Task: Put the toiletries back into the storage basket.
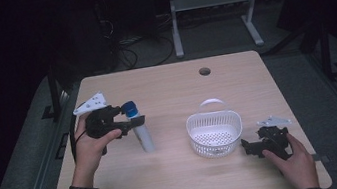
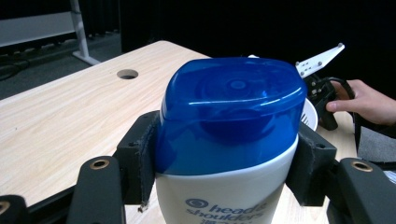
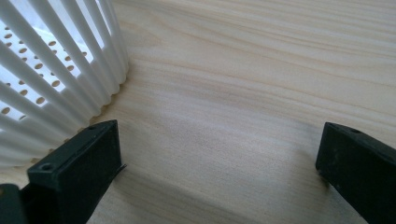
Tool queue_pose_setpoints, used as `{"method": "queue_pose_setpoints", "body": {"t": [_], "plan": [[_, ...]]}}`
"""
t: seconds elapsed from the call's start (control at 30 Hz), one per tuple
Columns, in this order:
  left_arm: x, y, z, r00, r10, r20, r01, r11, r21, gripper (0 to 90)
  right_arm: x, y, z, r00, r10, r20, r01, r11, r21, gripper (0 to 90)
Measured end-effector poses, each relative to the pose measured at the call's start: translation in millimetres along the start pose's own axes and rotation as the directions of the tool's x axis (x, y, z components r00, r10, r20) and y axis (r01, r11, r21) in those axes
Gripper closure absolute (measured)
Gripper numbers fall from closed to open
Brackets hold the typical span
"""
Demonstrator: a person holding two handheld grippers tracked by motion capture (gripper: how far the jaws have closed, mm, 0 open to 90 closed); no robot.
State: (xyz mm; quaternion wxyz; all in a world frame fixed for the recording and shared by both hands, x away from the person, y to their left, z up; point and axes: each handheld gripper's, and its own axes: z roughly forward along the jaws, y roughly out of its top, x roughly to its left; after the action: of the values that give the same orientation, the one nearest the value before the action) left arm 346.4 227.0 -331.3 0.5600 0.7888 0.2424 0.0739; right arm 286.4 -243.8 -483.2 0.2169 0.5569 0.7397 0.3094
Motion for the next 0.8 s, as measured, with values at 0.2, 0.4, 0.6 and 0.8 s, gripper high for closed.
{"method": "queue_pose_setpoints", "body": {"t": [0.2,0.4,0.6,0.8], "plan": [[-2.8,6.1,5.2,0.9998,0.014,0.011,-0.014,0.9999,-0.003,36.2,0.2,0.0,-0.1,1.0000,0.001,0.000,-0.001,1.000,0.001,0.0],[-6.8,12.5,13.0,0.9994,0.023,0.027,-0.023,0.9996,-0.015,36.3,0.2,0.0,-0.1,1.0000,0.001,0.000,-0.001,1.000,0.001,0.0],[-10.8,18.6,22.5,0.9985,0.035,0.042,-0.034,0.9993,-0.017,36.3,0.1,0.0,-0.2,1.0000,0.001,0.000,-0.001,1.000,0.002,0.0],[-15.2,24.9,32.4,0.9971,0.050,0.057,-0.049,0.9986,-0.019,36.3,0.2,0.0,-0.1,1.0000,0.001,0.000,-0.001,1.000,0.001,0.0]]}}
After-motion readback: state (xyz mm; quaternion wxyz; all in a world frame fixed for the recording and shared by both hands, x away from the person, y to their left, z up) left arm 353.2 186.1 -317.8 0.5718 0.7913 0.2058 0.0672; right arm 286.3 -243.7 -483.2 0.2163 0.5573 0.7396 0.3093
